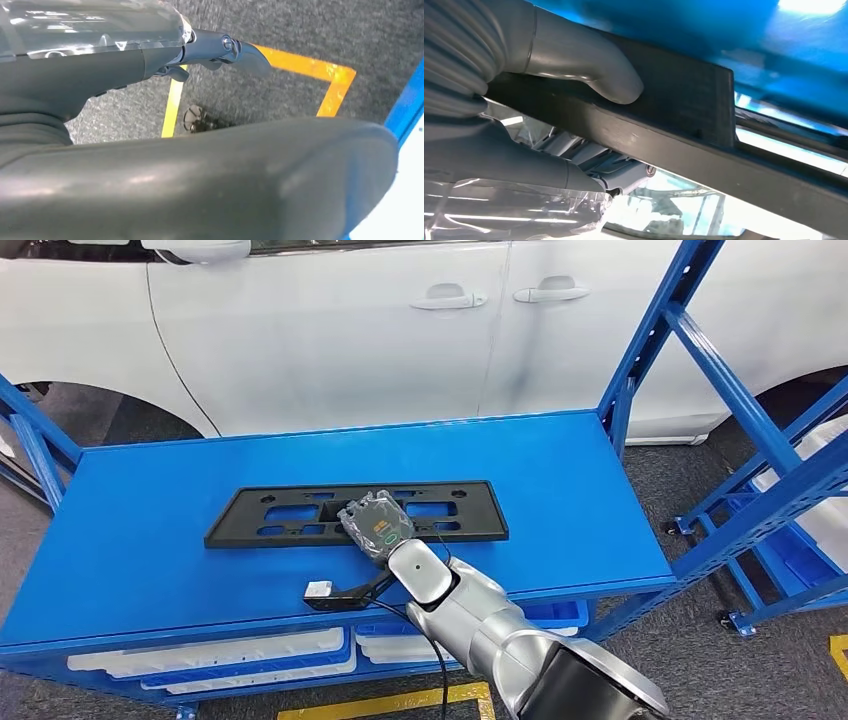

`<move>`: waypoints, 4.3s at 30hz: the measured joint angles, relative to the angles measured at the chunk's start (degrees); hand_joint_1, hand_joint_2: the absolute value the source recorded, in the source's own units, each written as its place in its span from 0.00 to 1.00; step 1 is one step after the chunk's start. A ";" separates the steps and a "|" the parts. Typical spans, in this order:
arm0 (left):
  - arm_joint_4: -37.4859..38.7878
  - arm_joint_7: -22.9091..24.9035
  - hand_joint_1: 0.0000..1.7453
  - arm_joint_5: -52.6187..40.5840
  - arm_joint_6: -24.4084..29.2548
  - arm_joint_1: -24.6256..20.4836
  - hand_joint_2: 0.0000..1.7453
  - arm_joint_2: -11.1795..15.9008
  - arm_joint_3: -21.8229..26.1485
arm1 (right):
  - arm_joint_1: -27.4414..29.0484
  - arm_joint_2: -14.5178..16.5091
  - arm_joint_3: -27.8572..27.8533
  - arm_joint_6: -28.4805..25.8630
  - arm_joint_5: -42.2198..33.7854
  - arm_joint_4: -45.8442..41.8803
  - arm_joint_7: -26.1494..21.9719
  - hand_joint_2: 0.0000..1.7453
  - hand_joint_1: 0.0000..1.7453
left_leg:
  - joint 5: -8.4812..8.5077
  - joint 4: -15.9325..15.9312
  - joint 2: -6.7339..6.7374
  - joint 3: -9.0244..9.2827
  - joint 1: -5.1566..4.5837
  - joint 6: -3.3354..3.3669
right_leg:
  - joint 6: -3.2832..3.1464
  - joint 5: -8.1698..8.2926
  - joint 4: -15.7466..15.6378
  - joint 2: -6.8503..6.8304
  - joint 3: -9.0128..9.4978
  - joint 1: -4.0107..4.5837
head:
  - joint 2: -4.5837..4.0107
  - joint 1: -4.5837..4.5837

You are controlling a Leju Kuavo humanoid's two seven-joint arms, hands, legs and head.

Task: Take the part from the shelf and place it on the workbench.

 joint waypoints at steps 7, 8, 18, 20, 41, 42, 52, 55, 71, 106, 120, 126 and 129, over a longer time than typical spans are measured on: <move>0.01 -6.16 0.00 -1.32 -0.02 0.33 0.00 0.11 0.03 | 0.03 0.08 -0.14 -1.31 -1.75 -0.09 -0.22 1.00 1.00 | -5.06 13.17 0.06 -6.06 0.31 -1.32 | -0.23 0.15 -0.54 0.02 0.58 -0.35 | 0.00 0.00; 0.00 -6.95 0.00 -1.43 0.07 0.33 0.00 0.17 0.05 | -0.01 0.08 -0.36 -1.95 -2.21 -0.17 -0.45 1.00 1.00 | -3.03 9.76 0.10 -4.38 0.41 -1.40 | -0.07 -0.08 -0.21 0.07 0.56 -0.41 | 0.00 0.00; -0.01 -7.38 0.00 -1.75 1.15 0.12 0.00 0.27 1.36 | -1.35 -0.06 -5.70 -10.97 -10.89 -5.34 -7.10 1.00 1.00 | 0.26 0.10 -0.01 -0.01 0.54 1.26 | 2.55 -5.72 9.39 0.18 -3.86 -0.49 | 0.00 0.02; 0.00 -6.90 0.00 -1.45 1.04 0.13 0.00 0.29 1.85 | -1.19 -0.43 -7.54 -12.09 -14.08 -8.42 -9.59 1.00 1.00 | 0.22 0.11 -0.02 -0.02 0.49 1.38 | 2.91 -8.53 16.81 0.16 -7.41 -0.74 | 0.00 0.02; 0.02 2.07 0.00 -1.40 3.21 1.15 0.00 1.27 5.70 | 25.80 -10.73 -23.57 29.78 -92.23 -88.94 -43.92 1.00 1.00 | -1.09 3.27 0.01 -0.57 0.45 -0.98 | 0.43 -1.94 0.83 0.03 1.45 -0.41 | 0.00 -0.02; 0.01 2.09 0.00 -1.60 3.21 1.03 0.00 1.34 5.72 | 27.04 -10.86 -23.33 30.97 -91.59 -91.24 -44.00 1.00 1.00 | -0.70 1.23 -0.03 0.48 0.36 -0.68 | 0.67 -2.19 1.17 0.04 1.38 -0.33 | 0.00 -0.01; -0.01 4.10 0.00 -4.17 3.16 0.35 0.00 2.20 5.72 | 32.89 -14.70 -17.34 28.68 -88.44 -99.97 -43.96 1.00 1.00 | 0.62 -0.13 0.14 -0.08 0.35 1.69 | 3.35 -11.66 17.21 0.06 -4.02 -1.15 | 0.00 0.01; 0.01 4.53 0.00 -4.62 3.15 0.33 0.00 2.24 5.69 | 33.63 -15.94 -16.44 28.11 -88.48 -100.66 -43.94 1.00 1.00 | 1.28 -0.13 0.11 -0.62 0.42 1.26 | 3.45 -7.43 8.40 0.03 1.29 -1.66 | 0.00 0.00; 0.01 5.53 0.00 -6.18 3.04 -0.20 0.00 2.28 5.60 | 33.61 -18.15 -14.96 29.86 -88.84 -99.32 -43.88 1.00 1.00 | -5.50 4.48 0.08 2.78 0.22 -0.67 | 0.06 1.07 0.34 -0.18 -1.15 -0.01 | 0.00 0.00; 0.03 6.94 0.00 -7.97 3.08 -0.60 0.00 1.57 5.63 | 33.22 -19.88 -20.47 40.34 -90.75 -96.23 -43.87 1.00 1.00 | -4.35 -1.54 0.07 6.96 -0.32 0.77 | 1.83 3.36 0.62 -0.34 -2.68 -0.31 | 0.01 0.02; 0.06 7.50 0.00 -6.80 1.00 -0.21 0.00 0.43 5.98 | 35.37 -19.69 -21.47 44.54 -90.60 -95.89 -43.88 1.00 1.00 | 3.29 -1.22 0.67 -1.48 -0.32 0.87 | 2.00 -6.03 -0.88 -0.06 8.21 -0.54 | 0.01 0.02; 0.06 7.77 0.00 -6.38 1.16 -0.06 0.00 -0.01 6.83 | 35.57 -18.57 -21.92 45.42 -90.58 -94.71 -43.88 1.00 1.00 | -3.08 7.28 0.55 -5.04 -0.12 -0.68 | -0.12 -3.37 -2.06 -0.37 6.47 -0.82 | 0.00 0.02; 0.06 7.78 0.00 -6.08 1.58 0.08 0.00 -0.12 7.15 | 36.01 -18.28 -22.09 45.85 -90.59 -94.17 -43.87 1.00 1.00 | -5.80 14.64 0.55 -6.58 -0.09 -1.04 | -0.08 -2.57 -1.65 -0.43 5.05 -0.64 | 0.00 0.02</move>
